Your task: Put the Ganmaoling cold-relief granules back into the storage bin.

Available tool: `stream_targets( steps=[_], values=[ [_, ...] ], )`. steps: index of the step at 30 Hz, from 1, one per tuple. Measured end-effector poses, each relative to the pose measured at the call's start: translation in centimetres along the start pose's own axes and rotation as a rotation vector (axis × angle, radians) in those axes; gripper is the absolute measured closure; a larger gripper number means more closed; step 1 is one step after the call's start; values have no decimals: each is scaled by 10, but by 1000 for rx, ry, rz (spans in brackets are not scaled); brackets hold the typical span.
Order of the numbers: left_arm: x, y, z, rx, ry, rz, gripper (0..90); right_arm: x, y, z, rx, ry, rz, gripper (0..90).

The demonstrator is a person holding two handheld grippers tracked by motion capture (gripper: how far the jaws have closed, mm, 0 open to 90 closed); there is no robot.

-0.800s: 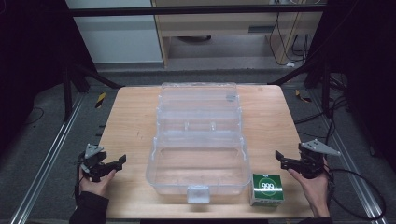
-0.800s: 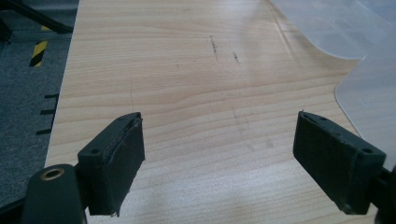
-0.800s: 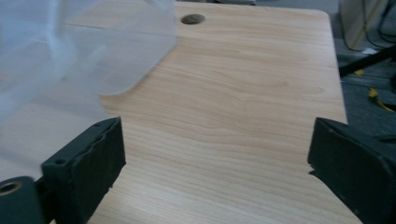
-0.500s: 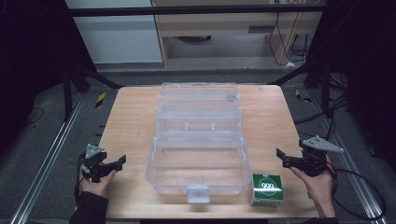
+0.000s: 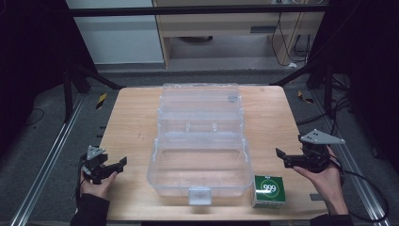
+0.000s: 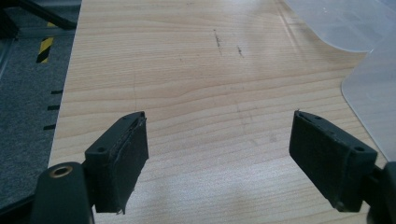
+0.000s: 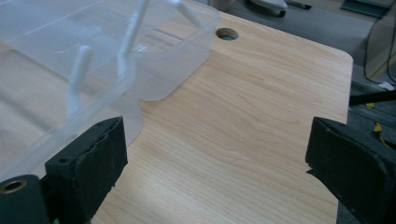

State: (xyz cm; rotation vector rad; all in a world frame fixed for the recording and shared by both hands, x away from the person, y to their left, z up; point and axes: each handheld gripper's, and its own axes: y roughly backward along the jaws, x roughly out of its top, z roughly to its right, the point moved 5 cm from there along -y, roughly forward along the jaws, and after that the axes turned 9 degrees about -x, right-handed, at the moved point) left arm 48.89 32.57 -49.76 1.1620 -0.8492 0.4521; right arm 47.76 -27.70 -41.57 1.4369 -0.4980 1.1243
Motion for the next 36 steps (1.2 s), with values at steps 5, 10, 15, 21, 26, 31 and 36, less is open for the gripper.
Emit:
stream_targets(
  steps=[5, 10, 15, 21, 26, 31, 36],
  values=[
    [-1, -1, 0, -1, -1, -7, 190, 11, 7, -7, 35, 76, -21, 50],
    [-1, -1, 0, -3, -1, -9, 192, 18, 12, -13, 68, 138, -49, 46],
    [-1, -2, 1, -5, -7, -14, 192, 18, 13, -19, 93, 201, -97, 38],
    [-1, -3, 1, -6, -13, -19, 192, 15, 13, -29, 134, 288, -154, 34],
    [-2, -3, 2, -8, -16, -24, 192, 13, 14, -38, 165, 331, -190, 30],
    [-2, -3, 3, -9, -22, -26, 193, 12, 17, -46, 187, 373, -213, 31],
    [-2, -4, 3, -9, -26, -28, 193, 12, 22, -54, 216, 414, -235, 33]
  ],
)
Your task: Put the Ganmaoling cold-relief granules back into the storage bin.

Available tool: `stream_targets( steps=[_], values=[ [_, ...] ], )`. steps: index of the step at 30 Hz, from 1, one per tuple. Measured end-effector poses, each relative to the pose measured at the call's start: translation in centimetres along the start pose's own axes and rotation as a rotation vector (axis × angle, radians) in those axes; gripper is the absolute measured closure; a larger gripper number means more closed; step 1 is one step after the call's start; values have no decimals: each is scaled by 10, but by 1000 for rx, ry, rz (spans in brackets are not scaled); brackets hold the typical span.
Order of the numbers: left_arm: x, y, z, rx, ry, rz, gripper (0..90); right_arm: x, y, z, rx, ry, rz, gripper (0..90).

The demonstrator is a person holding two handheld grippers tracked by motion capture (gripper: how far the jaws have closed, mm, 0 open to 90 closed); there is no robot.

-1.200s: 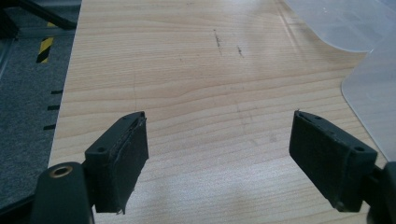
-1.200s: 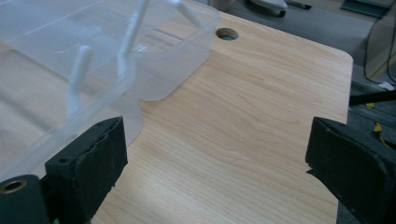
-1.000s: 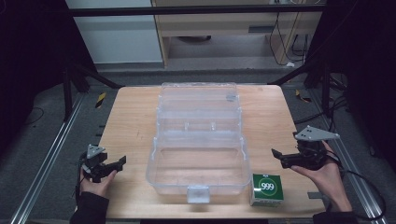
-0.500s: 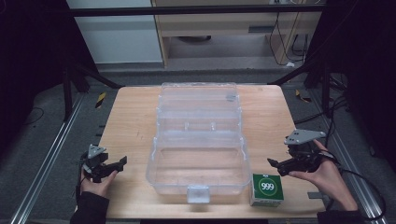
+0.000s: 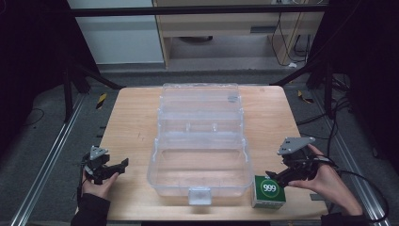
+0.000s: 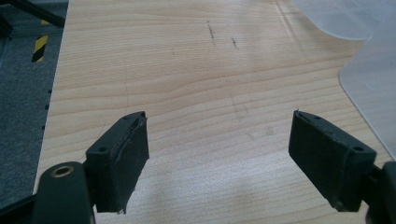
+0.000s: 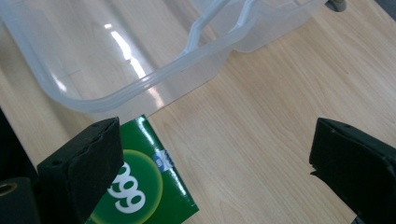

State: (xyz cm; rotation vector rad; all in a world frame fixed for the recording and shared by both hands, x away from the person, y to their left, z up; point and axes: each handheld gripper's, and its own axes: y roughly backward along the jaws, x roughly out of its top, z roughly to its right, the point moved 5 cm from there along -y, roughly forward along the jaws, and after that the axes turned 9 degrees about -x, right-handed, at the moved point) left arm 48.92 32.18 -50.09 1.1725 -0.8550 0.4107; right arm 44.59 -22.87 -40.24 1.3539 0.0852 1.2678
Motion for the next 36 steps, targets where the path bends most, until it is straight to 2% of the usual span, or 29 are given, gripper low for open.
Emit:
stream_targets(
  steps=[20, 36],
  values=[
    [0, 0, 1, 4, -11, -9, 194, -14, -7, -27, 112, 151, -111, 19],
    [0, 0, 1, 6, -13, -9, 195, -25, -19, -46, 177, 234, -185, 12]
  ],
)
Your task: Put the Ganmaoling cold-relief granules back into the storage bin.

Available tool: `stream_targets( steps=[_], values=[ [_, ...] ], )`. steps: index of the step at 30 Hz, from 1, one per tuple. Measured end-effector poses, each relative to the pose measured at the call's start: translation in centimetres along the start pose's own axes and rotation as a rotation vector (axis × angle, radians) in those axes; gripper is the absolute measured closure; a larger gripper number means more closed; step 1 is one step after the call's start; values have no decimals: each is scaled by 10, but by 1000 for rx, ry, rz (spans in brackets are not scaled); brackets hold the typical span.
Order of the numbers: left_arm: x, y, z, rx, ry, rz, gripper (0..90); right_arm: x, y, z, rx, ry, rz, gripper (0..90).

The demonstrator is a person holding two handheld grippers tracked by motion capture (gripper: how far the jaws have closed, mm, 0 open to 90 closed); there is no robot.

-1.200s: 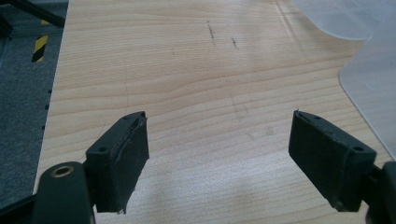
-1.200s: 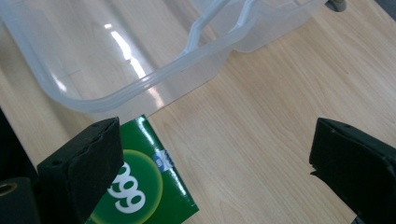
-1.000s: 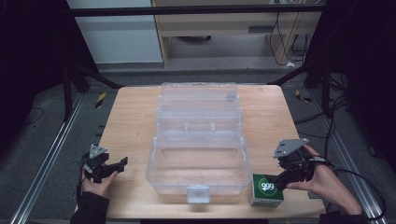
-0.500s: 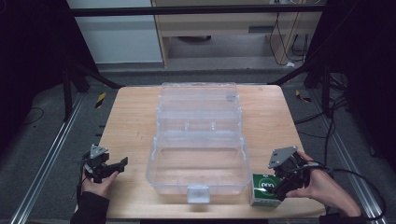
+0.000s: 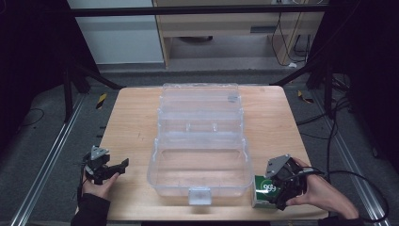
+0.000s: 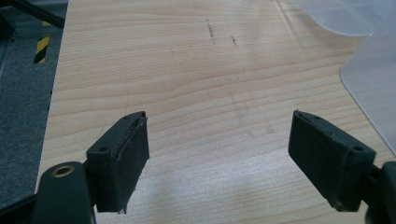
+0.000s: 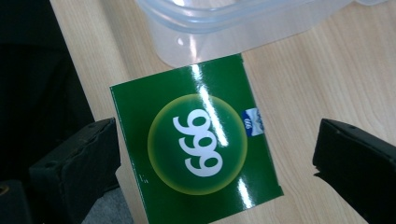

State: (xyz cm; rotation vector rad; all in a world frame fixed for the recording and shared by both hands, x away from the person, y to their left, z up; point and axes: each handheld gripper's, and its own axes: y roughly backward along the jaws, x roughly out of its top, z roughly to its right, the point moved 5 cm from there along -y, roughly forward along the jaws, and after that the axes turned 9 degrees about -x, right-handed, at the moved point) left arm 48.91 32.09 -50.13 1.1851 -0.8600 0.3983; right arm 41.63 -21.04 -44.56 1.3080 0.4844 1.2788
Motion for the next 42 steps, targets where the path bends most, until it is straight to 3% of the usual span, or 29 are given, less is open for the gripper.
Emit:
stream_targets(
  steps=[16, 23, 34, 42],
  values=[
    [0, 0, 0, 2, -2, -1, 196, 0, -19, -10, 52, 84, -57, 14],
    [0, -1, 0, 1, -3, -2, 197, -4, -29, -11, 66, 93, -81, 28],
    [0, -1, 0, 0, -1, -2, 198, -1, -42, -12, 105, 167, -119, 73],
    [0, -1, 0, 1, -2, -1, 199, -1, -44, -12, 123, 179, -130, 106]
  ],
)
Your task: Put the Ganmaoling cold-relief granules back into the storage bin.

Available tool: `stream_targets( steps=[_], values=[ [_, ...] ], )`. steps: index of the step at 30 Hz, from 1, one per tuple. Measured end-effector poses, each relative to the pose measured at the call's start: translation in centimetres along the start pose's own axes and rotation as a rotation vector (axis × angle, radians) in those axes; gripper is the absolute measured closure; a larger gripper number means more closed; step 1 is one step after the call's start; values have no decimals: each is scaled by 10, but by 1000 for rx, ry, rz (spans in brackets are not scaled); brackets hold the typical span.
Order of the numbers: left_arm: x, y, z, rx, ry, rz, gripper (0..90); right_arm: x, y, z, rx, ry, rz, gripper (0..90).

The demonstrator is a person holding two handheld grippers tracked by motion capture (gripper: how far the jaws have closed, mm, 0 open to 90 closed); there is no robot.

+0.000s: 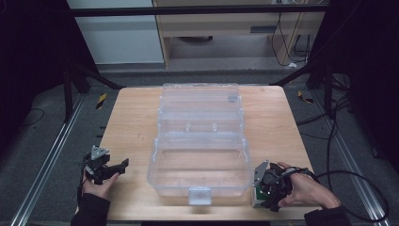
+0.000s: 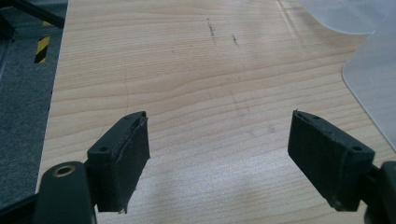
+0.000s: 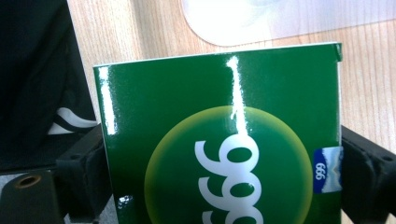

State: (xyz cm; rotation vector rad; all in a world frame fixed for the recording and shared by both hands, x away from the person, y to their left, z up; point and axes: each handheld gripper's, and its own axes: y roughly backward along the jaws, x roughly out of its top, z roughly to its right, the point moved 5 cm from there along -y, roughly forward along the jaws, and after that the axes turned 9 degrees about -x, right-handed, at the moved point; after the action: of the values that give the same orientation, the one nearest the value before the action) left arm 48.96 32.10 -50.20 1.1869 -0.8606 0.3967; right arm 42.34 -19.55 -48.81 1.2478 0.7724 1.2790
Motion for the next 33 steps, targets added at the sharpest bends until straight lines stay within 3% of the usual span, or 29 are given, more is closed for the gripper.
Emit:
stream_targets(
  steps=[6, 16, 33],
  values=[
    [0, 0, 0, 0, 0, 0, 200, -1, 2, 2, 14, 11, -1, 142],
    [0, 0, 0, 0, 0, -1, 201, -5, 8, 3, 27, -37, 13, 162],
    [0, 0, 0, 0, 0, -2, 202, -8, 66, 10, -29, -79, 52, 161]
  ],
)
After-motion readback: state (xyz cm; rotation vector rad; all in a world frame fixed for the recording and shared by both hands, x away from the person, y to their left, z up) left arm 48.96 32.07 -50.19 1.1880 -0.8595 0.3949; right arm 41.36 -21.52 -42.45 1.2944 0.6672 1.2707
